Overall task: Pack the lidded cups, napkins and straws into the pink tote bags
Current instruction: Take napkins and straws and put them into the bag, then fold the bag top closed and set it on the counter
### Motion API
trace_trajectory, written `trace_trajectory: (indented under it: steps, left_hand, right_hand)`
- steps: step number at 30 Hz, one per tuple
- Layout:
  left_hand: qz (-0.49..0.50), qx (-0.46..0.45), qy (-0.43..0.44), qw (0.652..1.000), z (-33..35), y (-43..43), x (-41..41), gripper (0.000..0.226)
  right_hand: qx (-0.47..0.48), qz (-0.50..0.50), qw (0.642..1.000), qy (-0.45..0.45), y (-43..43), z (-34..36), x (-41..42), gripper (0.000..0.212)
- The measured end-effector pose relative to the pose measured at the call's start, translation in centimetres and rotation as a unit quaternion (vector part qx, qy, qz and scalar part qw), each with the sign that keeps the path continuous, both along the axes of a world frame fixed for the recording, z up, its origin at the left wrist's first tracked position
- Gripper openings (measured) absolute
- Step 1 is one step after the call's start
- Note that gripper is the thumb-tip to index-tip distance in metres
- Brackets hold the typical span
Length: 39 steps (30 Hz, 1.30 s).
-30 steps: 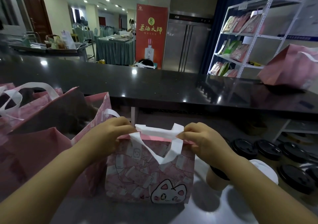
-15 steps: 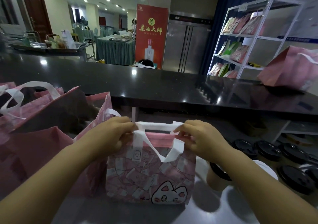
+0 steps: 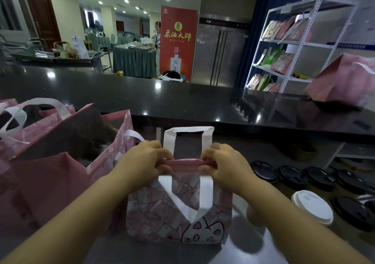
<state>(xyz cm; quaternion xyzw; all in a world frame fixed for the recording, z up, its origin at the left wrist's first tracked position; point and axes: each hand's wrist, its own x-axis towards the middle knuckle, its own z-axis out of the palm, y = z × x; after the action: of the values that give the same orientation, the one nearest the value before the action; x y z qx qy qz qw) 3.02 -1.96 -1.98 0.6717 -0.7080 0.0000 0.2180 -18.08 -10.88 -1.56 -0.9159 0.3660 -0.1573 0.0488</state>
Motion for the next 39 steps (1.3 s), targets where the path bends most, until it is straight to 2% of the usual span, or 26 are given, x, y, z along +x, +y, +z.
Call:
trace_trajectory:
  steps: [1,5,10,14,20,25,31,35,39]
  left_hand:
    - [-0.008,0.000,0.018,1.000,0.0,0.2,0.2,0.019]
    - [-0.019,-0.015,0.031,0.999,-0.1,0.6,1.1,0.014]
    - [0.000,-0.041,0.048,0.998,-0.2,1.2,1.8,0.015]
    - [-0.014,-0.044,0.051,0.998,-0.2,0.9,1.5,0.020]
    - [-0.008,-0.072,0.074,0.995,-0.2,0.5,1.4,0.020]
    - [0.014,-0.124,0.072,0.990,-0.5,-0.2,1.1,0.030]
    - [0.039,-0.194,0.066,0.978,-0.7,-0.4,0.3,0.025]
    - [0.020,-0.168,0.076,0.983,-1.1,0.5,-1.0,0.015]
    - [-0.006,-0.100,0.126,0.987,-1.9,1.3,-3.0,0.014]
  right_hand:
    - [0.020,0.008,1.000,-0.009,-0.2,0.1,-0.5,0.016]
    - [0.061,-0.011,0.998,-0.011,-0.9,0.2,-2.2,0.022]
    - [0.101,-0.021,0.993,-0.065,-1.4,0.2,-3.7,0.008]
    - [0.169,-0.014,0.981,-0.093,-1.4,0.9,-4.4,0.025]
    - [0.127,-0.066,0.988,-0.064,-1.2,0.9,-5.3,0.006]
    - [0.094,-0.073,0.989,-0.090,-0.9,0.3,-5.5,0.007]
    - [0.039,-0.109,0.987,-0.110,-0.2,-0.2,-5.3,0.012]
    - [-0.007,-0.146,0.984,-0.101,0.9,-0.4,-4.4,0.016]
    - [0.027,-0.133,0.983,-0.126,2.1,-0.8,-3.3,0.032]
